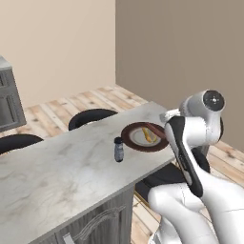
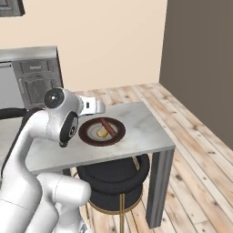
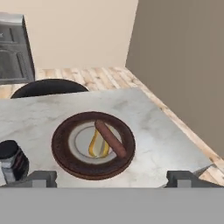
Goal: Move the hot dog bun to the plate on the dining table and place the condiment next to that plate. Then navigate to the fridge and take the sausage and place it on the plate as well.
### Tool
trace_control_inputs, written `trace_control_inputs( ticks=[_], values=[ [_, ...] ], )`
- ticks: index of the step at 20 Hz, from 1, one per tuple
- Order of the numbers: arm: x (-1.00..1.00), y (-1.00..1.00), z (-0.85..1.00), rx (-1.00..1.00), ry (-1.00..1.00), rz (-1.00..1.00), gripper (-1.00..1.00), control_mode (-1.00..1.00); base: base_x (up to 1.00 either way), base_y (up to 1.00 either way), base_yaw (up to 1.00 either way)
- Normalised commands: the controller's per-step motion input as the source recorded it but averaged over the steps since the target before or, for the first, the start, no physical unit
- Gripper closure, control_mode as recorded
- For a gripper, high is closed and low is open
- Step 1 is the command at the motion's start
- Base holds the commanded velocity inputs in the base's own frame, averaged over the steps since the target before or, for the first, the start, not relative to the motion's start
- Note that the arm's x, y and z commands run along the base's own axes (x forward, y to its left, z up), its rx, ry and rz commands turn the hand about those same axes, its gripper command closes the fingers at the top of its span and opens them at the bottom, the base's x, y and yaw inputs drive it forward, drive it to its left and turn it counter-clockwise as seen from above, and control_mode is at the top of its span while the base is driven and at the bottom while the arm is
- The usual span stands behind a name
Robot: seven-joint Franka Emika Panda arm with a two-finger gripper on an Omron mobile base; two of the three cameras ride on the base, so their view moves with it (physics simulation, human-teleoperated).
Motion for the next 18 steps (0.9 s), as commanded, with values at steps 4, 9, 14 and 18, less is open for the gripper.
trace_control_inputs(
  ticks=[4,9,14,18],
  values=[
    [-0.64,-0.12,0.55,0.09,-0.21,-0.15,-1.0,-1.0,0.0,0.0,0.0],
    [-0.53,-0.05,0.66,0.08,-0.05,-0.12,-1.0,-1.0,0.0,0.0,0.0],
    [-0.66,-0.02,0.64,0.11,0.03,-0.09,-1.0,-1.0,0.0,0.0,0.0],
    [-0.95,-0.02,0.19,0.11,0.0,-0.08,-1.0,-1.0,0.0,0.0,0.0]
  ],
)
